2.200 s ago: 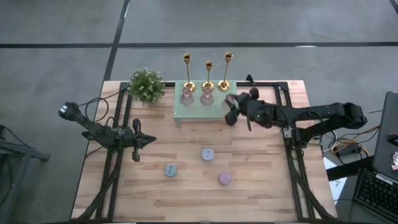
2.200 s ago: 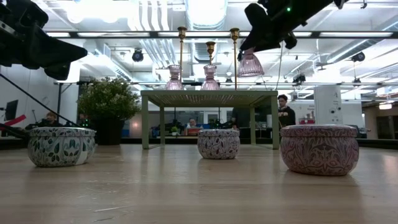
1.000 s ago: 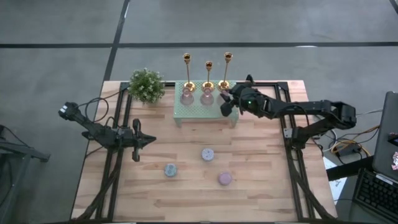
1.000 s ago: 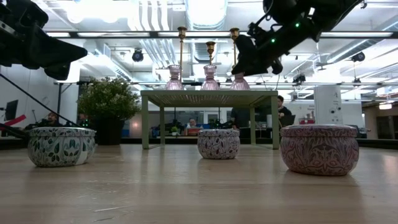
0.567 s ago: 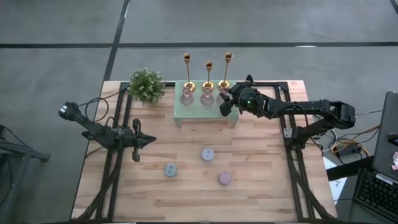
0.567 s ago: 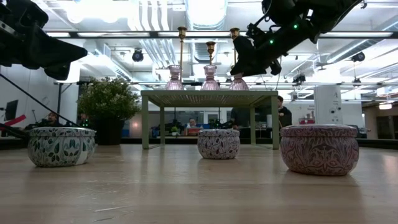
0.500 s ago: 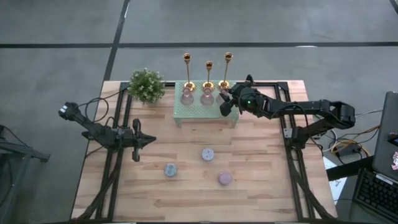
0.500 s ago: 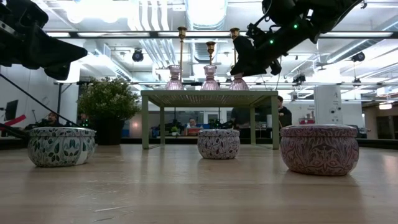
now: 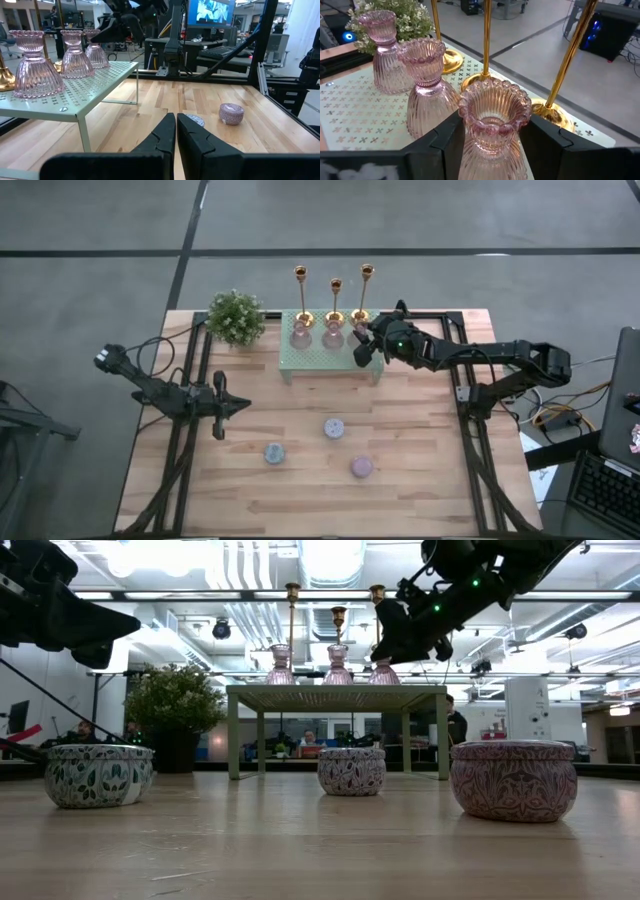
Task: Stock candles and vases on shelf
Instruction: Align the pink glass with the other pink glass vases on the shelf, then put the pink patterned scented candle on the shelf
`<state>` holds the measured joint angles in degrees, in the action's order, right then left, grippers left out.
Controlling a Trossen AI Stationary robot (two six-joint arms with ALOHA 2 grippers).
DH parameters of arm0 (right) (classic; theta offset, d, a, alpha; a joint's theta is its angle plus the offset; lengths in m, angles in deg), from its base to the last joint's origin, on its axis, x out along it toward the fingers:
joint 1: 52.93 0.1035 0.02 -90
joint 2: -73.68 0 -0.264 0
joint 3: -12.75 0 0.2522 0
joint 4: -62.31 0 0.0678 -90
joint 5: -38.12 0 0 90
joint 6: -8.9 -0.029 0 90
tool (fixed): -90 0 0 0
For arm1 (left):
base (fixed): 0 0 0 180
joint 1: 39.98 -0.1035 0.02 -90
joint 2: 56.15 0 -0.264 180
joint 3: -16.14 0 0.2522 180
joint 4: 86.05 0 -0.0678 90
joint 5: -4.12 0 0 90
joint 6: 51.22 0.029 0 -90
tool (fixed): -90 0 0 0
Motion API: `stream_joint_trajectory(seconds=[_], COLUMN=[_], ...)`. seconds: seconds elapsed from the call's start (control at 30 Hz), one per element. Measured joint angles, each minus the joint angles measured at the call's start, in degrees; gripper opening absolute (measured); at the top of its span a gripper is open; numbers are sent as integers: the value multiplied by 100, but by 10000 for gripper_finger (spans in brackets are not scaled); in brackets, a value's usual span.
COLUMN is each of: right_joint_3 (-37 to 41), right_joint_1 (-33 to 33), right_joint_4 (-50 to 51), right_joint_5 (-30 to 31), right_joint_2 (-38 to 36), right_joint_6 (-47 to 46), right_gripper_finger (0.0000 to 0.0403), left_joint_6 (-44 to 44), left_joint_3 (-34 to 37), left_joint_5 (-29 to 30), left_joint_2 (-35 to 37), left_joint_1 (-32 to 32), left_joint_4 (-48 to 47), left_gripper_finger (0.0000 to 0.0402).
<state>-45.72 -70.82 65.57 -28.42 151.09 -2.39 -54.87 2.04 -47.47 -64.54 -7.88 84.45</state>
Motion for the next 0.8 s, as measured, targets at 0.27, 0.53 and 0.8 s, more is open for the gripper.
stream_joint_trajectory(seconds=[0.27,0.53,0.8], right_joint_3=[-27,-98,-101], right_joint_1=[0,64,381], right_joint_4=[24,481,1101], right_joint_5=[-134,-262,-306], right_joint_2=[-86,-528,-1203], right_joint_6=[100,98,266], right_gripper_finger=[209,251,296], left_joint_6=[-1,1,1], left_joint_3=[0,0,0], left_joint_5=[0,0,0], left_joint_2=[-1,-1,1], left_joint_1=[0,2,2], left_joint_4=[-1,0,-1], left_gripper_finger=[21,21,21])
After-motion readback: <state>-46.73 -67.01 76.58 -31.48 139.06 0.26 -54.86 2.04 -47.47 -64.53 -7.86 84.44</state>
